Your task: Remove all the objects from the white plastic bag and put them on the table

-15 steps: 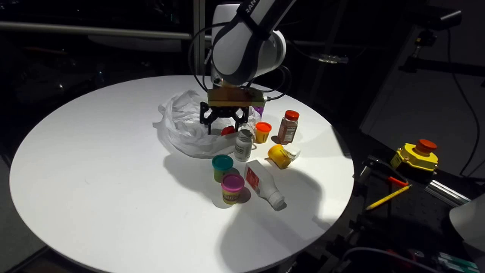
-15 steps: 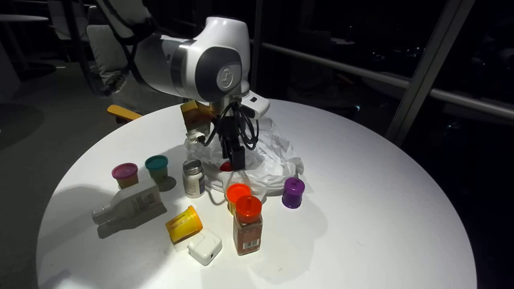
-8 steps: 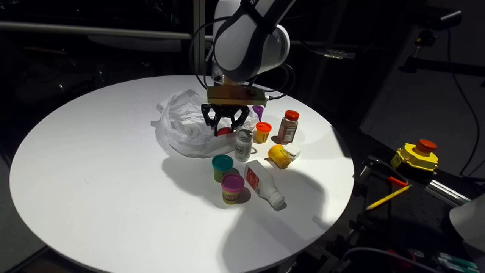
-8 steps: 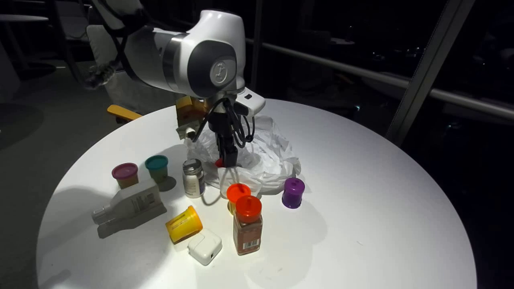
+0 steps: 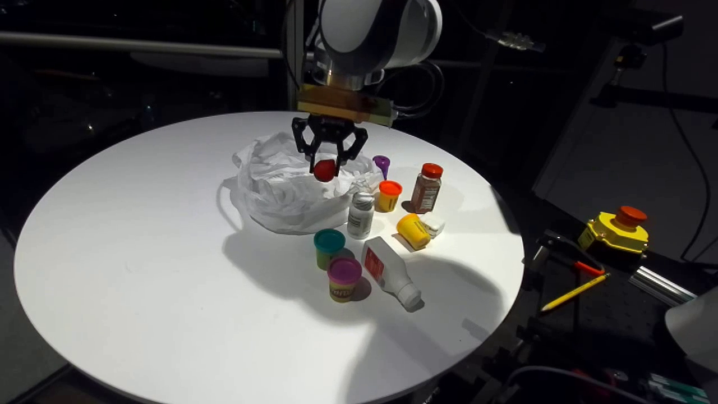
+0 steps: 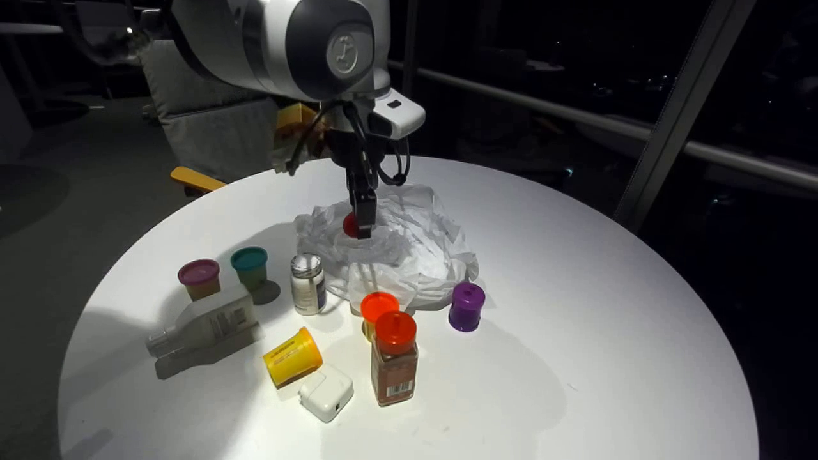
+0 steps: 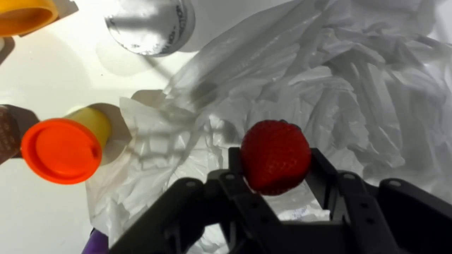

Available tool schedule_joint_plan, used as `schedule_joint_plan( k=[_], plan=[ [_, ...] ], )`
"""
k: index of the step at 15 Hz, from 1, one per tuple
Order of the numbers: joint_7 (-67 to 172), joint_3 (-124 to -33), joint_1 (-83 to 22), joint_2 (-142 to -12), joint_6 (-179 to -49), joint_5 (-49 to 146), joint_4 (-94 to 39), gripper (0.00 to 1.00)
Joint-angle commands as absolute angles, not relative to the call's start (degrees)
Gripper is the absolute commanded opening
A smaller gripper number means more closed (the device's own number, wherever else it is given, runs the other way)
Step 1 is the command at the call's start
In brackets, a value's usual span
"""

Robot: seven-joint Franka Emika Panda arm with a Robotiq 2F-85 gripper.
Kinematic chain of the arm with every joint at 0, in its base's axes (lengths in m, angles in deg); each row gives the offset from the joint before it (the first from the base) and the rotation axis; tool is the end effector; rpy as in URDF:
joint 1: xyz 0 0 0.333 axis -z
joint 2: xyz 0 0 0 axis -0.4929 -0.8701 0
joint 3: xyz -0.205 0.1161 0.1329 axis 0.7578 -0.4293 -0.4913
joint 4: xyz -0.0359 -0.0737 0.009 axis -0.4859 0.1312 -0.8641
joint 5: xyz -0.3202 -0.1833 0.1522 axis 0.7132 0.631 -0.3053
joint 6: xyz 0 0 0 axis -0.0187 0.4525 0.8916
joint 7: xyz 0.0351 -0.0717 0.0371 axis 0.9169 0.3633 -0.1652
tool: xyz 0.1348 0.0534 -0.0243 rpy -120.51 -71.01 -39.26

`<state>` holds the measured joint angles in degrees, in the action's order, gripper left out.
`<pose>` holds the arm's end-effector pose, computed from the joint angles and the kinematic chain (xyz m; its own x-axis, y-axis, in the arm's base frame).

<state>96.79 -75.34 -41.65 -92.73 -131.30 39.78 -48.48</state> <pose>0.6048 0.0447 0.1081 0.6712 -0.7359 0.0893 -0.7315 -0.6770 -0.0809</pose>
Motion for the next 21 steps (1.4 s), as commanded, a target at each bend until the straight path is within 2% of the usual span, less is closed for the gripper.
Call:
schedule_joint_plan(
  k=[1,8,14,18,21],
  plan=[
    [100.83,-74.02,-44.12,-85.77,-131.41,41.92,-53.09,0.23],
    [110.96,-73.97,-47.24,-76.26,-134.38,49.28,-66.20,0.23],
    [115.62,-77.76,-46.72,-71.04,-137.80,51.35,-77.80,0.23],
    [111.70,-82.09,-44.14,-74.40,-137.86,46.24,-78.94,0.23],
    [115.72,-79.71,-45.29,-78.55,-138.61,49.56,-77.28,0.23]
  ],
)
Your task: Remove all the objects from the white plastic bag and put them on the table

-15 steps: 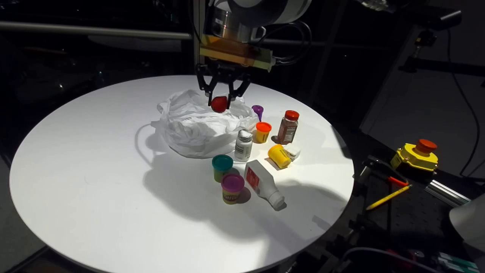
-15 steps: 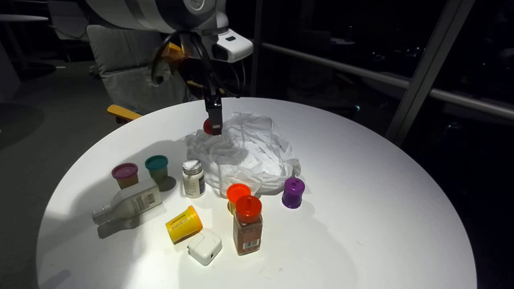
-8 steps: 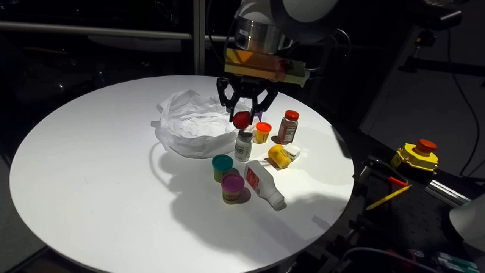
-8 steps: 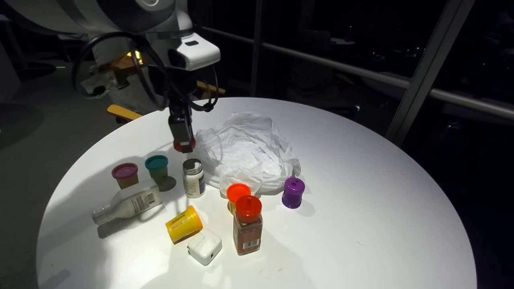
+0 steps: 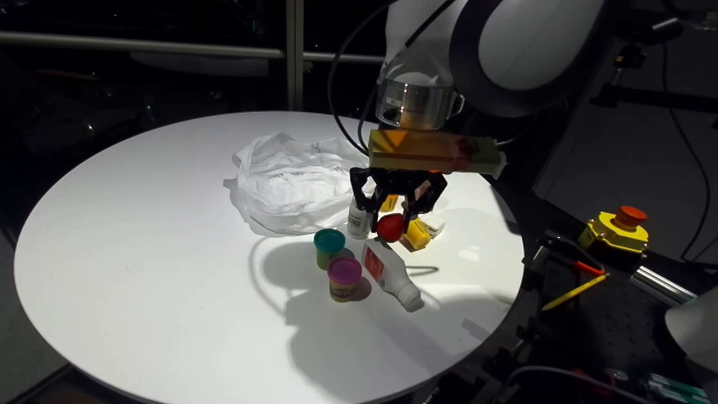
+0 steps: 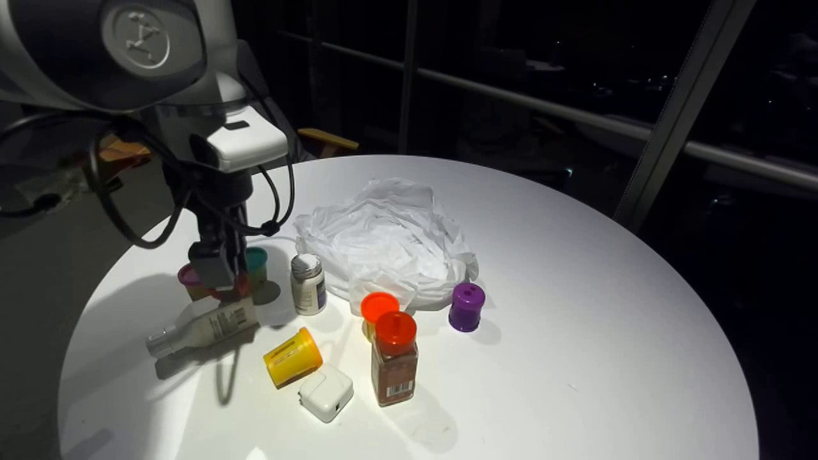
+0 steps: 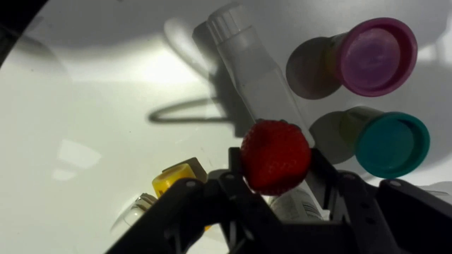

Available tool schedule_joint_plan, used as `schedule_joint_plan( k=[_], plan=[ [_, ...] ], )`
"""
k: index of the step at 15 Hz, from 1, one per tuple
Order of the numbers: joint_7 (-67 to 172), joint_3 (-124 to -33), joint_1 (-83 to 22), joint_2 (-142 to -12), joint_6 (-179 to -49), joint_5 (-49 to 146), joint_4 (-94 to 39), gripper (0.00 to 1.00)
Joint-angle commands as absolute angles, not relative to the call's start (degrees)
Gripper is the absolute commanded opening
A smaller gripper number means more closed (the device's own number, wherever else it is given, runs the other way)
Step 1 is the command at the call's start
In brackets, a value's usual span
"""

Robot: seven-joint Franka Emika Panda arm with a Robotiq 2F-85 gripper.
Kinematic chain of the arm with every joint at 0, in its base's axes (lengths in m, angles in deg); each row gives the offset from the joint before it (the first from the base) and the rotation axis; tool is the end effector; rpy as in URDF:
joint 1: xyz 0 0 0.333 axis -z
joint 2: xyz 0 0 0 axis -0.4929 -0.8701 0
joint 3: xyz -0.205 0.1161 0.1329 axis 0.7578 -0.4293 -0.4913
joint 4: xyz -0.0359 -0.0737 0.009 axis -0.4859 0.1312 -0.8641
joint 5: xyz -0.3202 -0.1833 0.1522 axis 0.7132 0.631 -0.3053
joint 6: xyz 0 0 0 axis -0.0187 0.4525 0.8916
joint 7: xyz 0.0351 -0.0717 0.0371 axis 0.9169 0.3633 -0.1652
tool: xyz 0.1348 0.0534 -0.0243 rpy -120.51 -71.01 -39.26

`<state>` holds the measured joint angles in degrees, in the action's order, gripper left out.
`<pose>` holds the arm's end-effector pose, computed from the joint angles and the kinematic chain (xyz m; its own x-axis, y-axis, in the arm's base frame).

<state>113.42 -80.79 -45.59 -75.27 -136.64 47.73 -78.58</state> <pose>0.4409 0.1097 0.0925 0.6563 -0.7544 0.0153 -0.7545 -0.6559 0.0236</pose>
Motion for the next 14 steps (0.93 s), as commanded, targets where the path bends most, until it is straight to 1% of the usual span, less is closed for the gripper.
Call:
schedule_joint_plan(
  k=[1,3,8,9,10,11,13,14],
  plan=[
    [115.75,-79.16,-45.34,-79.93,-139.74,49.75,-76.78,0.23],
    [117.03,-77.14,-46.35,-81.43,-140.67,51.29,-75.91,0.23],
    [114.41,-77.02,-45.91,-85.97,-140.83,48.91,-73.29,0.23],
    [114.50,-76.73,-46.20,-86.56,-140.71,49.03,-72.81,0.47],
    [115.15,-75.87,-47.12,-86.05,-140.54,49.73,-73.11,0.73],
    [115.69,-74.96,-48.11,-85.18,-140.01,50.49,-73.46,0.75],
    [118.42,-70.69,-52.08,-81.86,-138.02,54.09,-74.62,0.88],
    [119.67,-68.83,-53.88,-79.22,-136.97,56.22,-75.55,0.96]
  ],
)
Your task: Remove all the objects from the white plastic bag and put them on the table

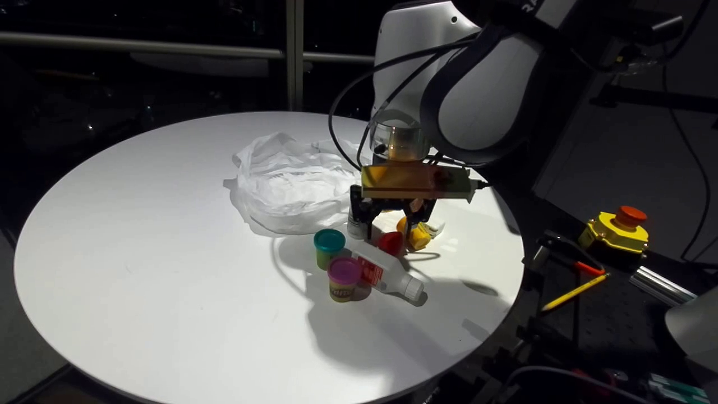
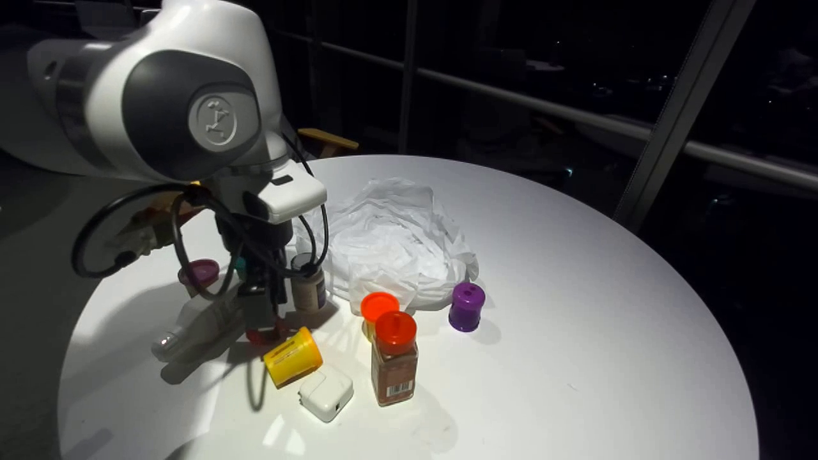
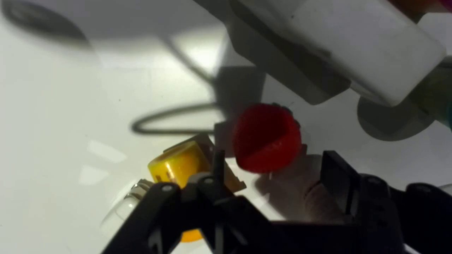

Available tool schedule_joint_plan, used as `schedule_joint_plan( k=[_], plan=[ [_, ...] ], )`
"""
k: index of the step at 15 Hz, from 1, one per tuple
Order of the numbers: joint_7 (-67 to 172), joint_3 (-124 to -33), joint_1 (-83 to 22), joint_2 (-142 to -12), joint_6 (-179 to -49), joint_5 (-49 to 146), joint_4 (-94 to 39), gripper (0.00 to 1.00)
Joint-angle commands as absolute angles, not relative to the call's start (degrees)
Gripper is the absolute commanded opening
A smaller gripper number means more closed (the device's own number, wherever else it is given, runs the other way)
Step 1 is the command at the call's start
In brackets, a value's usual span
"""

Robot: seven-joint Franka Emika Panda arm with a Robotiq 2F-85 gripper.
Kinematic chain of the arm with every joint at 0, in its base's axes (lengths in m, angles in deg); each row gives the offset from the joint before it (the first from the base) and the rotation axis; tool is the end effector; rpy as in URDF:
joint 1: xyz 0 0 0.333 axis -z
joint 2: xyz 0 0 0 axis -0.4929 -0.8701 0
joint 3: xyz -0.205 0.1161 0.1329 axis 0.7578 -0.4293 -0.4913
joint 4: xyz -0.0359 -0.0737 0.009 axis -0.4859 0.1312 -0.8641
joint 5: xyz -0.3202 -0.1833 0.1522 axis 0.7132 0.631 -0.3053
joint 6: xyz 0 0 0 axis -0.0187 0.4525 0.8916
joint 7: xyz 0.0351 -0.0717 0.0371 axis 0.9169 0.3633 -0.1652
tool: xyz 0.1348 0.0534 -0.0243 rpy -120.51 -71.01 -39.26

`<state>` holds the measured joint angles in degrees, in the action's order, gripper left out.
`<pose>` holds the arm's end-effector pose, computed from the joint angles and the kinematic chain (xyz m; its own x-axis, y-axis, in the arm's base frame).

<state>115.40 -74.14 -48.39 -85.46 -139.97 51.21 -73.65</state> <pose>0.4536 0.0729 0.0431 0.6329 -0.7715 0.0648 -0.7739 -0.6279 0.0827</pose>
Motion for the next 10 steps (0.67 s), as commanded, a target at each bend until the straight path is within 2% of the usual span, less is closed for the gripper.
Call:
schedule_joint_plan(
  k=[1,3,6,10],
  plan=[
    [120.80,-67.34,-55.16,-77.10,-135.47,58.65,-75.87,0.99],
    [120.30,-67.95,-54.31,-71.15,-128.81,62.28,-75.32,1.00],
    [110.34,-75.51,-47.61,-64.16,-115.22,58.92,-71.64,1.00],
    [93.81,-81.15,-41.72,-61.17,-96.46,54.41,-59.93,1.00]
  ],
)
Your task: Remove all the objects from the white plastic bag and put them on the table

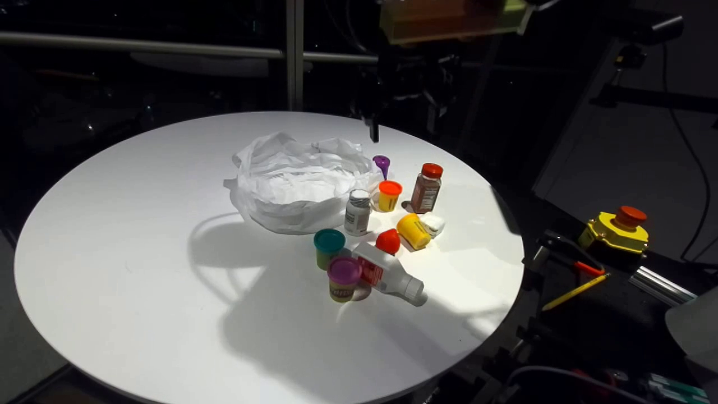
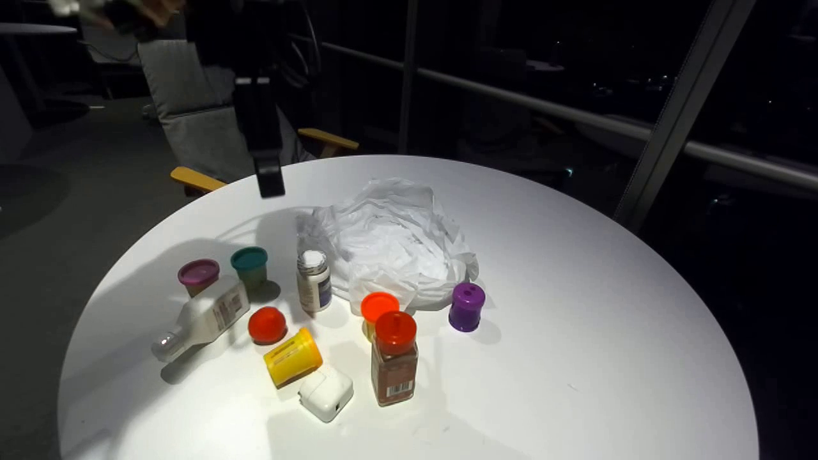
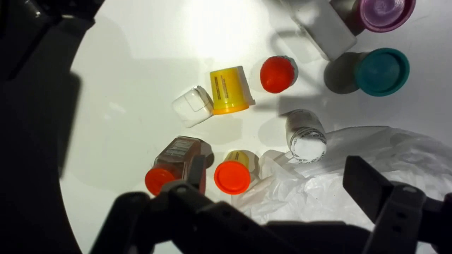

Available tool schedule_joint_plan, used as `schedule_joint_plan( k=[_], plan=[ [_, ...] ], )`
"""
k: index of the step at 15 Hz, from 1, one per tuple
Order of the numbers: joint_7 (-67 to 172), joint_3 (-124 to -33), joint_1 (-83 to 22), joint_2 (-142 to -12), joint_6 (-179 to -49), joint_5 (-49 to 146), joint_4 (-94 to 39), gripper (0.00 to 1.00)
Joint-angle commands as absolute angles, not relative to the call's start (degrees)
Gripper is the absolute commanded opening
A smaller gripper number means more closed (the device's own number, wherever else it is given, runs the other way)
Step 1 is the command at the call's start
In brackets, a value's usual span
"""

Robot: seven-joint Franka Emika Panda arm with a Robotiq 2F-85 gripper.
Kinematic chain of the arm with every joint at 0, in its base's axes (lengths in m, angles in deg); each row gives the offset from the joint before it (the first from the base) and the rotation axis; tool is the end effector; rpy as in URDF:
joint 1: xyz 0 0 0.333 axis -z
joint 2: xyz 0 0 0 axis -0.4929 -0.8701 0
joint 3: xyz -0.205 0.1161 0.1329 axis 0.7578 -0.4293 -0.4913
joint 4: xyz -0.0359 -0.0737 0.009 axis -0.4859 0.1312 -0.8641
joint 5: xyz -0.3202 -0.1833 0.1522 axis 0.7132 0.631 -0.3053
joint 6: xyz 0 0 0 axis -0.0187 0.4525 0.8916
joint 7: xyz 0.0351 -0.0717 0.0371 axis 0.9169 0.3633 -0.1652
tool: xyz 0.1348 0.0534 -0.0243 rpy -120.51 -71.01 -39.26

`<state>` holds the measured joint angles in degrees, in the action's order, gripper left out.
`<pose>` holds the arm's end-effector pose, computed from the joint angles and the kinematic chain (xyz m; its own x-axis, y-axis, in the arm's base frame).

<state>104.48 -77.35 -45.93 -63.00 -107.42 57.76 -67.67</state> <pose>0.4915 0.0814 0.2249 0.7997 -0.5978 0.0563 -0.5961 -0.7791 0.1940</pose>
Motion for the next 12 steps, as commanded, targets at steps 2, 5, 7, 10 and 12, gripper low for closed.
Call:
schedule_joint_plan(
  k=[2,5,7,10,12],
  plan=[
    [89.04,-82.89,-40.20,-61.90,-90.60,53.91,-54.26,1.00],
    [89.27,-84.50,-38.75,-60.91,-90.88,55.12,-54.76,1.00],
    [88.92,-85.18,-38.36,-61.04,-90.29,55.12,-53.88,1.00],
    [88.93,-85.15,-38.02,-61.37,-90.40,55.13,-54.68,1.00],
    [88.93,-85.14,-37.97,-61.46,-90.40,55.14,-54.71,1.00]
  ],
)
